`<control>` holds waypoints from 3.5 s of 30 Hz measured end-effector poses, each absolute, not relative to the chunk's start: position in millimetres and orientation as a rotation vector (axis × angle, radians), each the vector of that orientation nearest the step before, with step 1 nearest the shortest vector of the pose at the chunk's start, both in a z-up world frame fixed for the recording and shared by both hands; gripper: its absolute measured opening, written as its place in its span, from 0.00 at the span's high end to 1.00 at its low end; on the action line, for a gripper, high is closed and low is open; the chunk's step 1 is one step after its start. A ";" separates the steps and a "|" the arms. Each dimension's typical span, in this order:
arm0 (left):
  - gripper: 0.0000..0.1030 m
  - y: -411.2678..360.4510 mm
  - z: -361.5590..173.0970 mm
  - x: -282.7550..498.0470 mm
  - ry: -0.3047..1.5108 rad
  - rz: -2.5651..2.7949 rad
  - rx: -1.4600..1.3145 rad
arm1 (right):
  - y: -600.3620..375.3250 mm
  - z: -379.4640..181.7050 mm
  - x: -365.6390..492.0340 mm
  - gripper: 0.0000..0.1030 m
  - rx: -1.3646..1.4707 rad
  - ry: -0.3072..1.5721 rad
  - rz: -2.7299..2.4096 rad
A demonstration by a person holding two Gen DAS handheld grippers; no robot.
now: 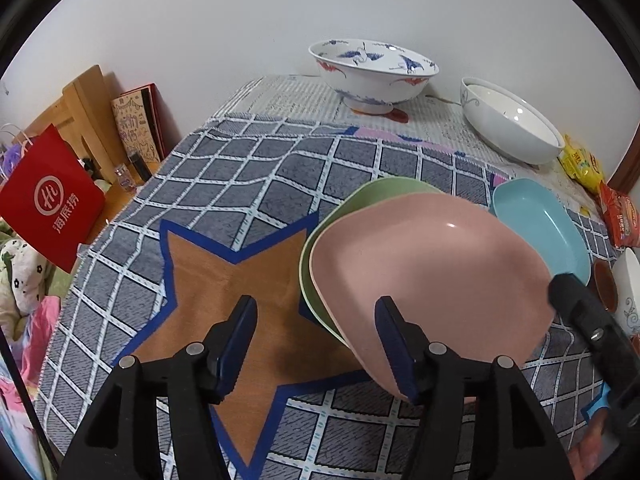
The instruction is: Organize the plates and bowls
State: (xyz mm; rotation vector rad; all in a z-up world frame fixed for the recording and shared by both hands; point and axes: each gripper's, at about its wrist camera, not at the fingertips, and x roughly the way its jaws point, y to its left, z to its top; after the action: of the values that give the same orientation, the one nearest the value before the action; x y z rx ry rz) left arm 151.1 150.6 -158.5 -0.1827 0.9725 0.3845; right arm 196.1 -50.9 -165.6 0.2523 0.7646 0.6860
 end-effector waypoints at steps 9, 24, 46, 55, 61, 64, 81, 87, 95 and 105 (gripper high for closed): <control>0.42 145.0 -148.1 145.4 0.965 0.367 -0.158 | -30.1 -172.6 187.2 0.44 0.074 0.753 0.631; 0.42 150.1 -142.7 136.6 0.967 0.361 -0.164 | -21.2 -170.1 174.6 0.43 -0.023 0.643 0.567; 0.42 116.4 -154.1 162.2 0.999 0.282 -0.131 | -127.1 -102.6 186.6 0.28 0.082 0.691 0.323; 0.42 100.5 -129.2 190.2 0.949 0.209 -0.096 | -143.5 -101.1 201.5 0.28 0.104 0.693 0.285; 0.42 85.1 -117.7 222.7 0.915 0.169 -0.063 | -146.4 -101.3 229.5 0.28 0.080 0.717 0.263; 0.42 79.9 -115.6 239.4 0.912 0.164 -0.071 | -149.7 -96.4 246.9 0.28 0.084 0.706 0.249; 0.42 55.1 -159.6 292.4 0.954 0.130 -0.070 | -127.0 -166.2 292.5 0.37 -0.018 0.864 0.296; 0.48 59.0 -167.1 294.7 0.972 0.087 -0.114 | -121.8 -178.4 295.8 0.48 -0.051 0.896 0.277; 0.55 50.2 -176.7 296.6 1.003 0.067 -0.094 | -118.6 -190.1 302.0 0.60 -0.062 0.926 0.254; 0.68 49.9 -184.5 299.6 1.023 0.064 -0.097 | -110.1 -197.6 305.6 0.65 -0.089 0.934 0.275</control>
State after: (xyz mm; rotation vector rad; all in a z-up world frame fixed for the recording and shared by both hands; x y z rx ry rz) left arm 299.6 49.9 -184.5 -0.0974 1.0230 0.0640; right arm 305.6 -110.1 -197.6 -0.0887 0.9336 0.2754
